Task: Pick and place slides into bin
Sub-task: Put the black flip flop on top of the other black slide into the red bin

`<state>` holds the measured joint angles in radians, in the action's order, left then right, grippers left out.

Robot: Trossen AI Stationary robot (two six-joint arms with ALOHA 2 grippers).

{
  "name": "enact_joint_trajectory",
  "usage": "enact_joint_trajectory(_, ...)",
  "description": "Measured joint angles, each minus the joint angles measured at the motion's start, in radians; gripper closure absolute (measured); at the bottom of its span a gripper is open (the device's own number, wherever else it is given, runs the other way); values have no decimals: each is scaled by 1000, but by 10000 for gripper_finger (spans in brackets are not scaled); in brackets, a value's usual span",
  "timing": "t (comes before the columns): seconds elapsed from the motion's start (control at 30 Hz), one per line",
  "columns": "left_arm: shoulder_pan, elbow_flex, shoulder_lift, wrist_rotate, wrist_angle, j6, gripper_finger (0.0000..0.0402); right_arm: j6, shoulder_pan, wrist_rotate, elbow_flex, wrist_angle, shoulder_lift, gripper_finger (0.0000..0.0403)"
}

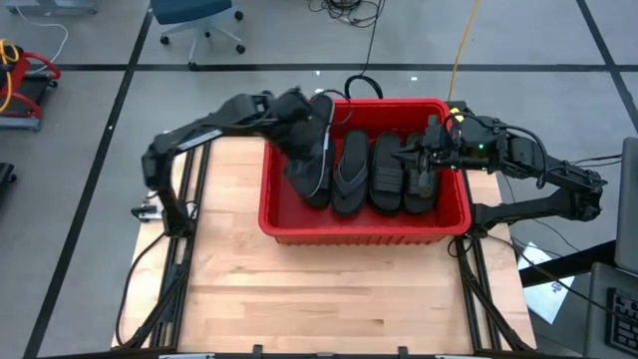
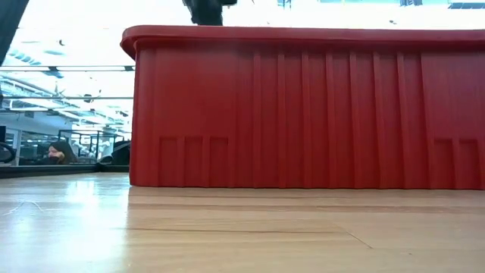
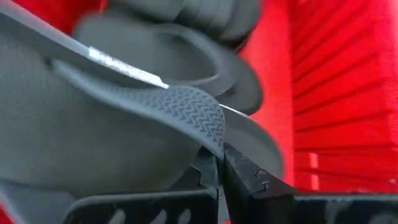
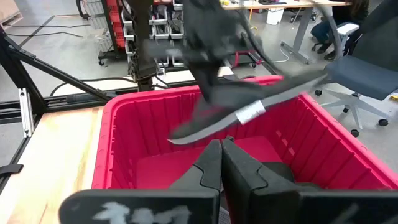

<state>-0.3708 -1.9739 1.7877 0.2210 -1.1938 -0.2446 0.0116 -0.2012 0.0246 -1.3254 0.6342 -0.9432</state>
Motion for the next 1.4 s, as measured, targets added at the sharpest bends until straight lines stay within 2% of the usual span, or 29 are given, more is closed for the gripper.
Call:
enact_joint_trajectory(0.17, -31, 1, 134, 34, -7, 30, 402, -1, 0, 0, 0, 9, 0, 403)
enact_joint_trajectory(0.3, -26, 0, 198, 79, -3, 88, 401, -13, 0, 0, 0, 22, 0, 403)
enact_joint_trajectory(0.57, -32, 0, 295, 78, 52, 203, 401, -24, 0, 0, 0, 45, 0, 403)
enact_joint_trajectory(0.8, -40, 1, 322, 81, 25, 158, 401, -24, 0, 0, 0, 44, 0, 403)
enact_joint_trajectory(1.0, -48, 1, 322, 73, 70, 196, 401, -17, 0, 0, 0, 22, 0, 403)
enact_joint_trajectory(1.33, -12, 1, 370, 36, 30, 19, 401, -16, 0, 0, 0, 20, 0, 403)
enact_joint_trajectory(1.4, -1, 1, 389, 28, 18, 25, 401, -16, 0, 0, 0, 21, 0, 403)
